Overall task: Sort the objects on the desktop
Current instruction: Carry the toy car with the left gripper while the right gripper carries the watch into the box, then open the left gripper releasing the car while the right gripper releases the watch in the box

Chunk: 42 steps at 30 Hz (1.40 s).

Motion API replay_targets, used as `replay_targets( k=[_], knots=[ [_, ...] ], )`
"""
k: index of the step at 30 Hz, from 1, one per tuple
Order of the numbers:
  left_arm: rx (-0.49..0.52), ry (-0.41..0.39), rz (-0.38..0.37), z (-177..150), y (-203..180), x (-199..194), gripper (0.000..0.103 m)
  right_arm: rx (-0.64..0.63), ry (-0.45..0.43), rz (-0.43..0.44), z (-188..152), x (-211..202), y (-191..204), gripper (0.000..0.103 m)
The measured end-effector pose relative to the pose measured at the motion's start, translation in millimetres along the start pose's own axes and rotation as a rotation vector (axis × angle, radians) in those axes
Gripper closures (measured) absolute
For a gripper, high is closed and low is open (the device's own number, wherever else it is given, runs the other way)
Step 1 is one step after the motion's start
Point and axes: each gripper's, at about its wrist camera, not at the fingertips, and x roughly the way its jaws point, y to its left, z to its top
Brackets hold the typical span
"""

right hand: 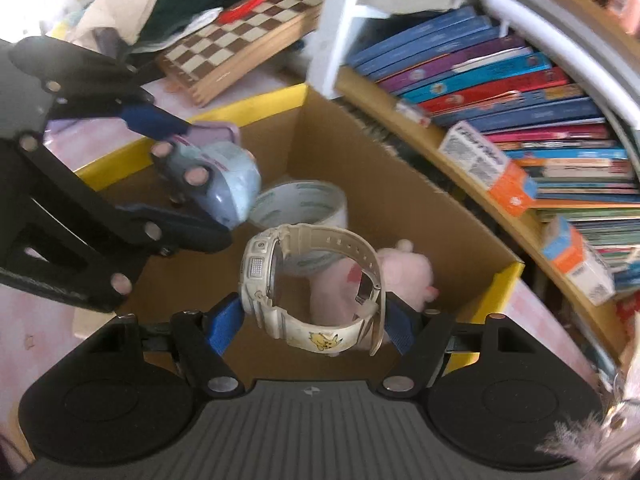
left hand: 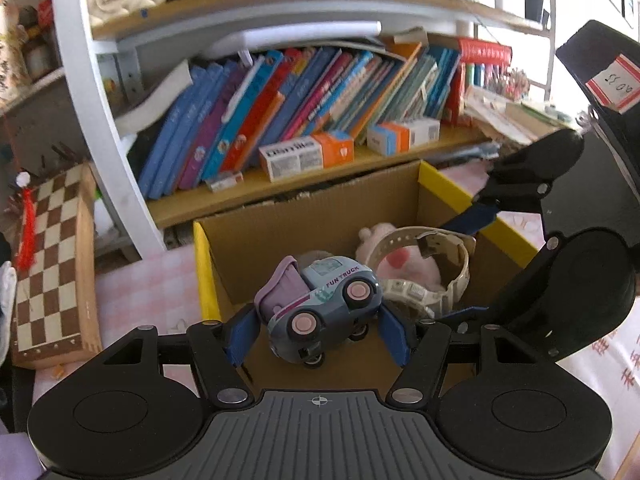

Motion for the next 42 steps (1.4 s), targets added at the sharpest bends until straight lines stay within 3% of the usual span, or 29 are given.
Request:
replay_targets(
  k=[8,16,32,37,42],
  knots=[
    [-0.053,0.098,-0.039,-2.8,12.1,22.0,0.039,-0.002,0.068,0.117,6.3,12.5,-11.1,0.030],
    [0.031,0.150,-0.028,0.3,1.8,29.8,0.039,0.059,0.153,0.228,6.8,29.5,-27.8,0.028],
    [0.057,0.186,-0.001,3.3,-1.4,34.3,0.036,0.072,0.155,0.240,5.9,31.1,-32.1,0.024],
    [0.059,0.171,0.021,2.8,-2.7,29.0,0.024,0.065,0.129,0.223,5.6,22.9,-28.5,0.010],
    [0.034,0.125,0.041,3.6,-0.6,17.2,0.017,0.086,0.091,0.207,4.2,9.3,-30.3,0.008]
  ],
)
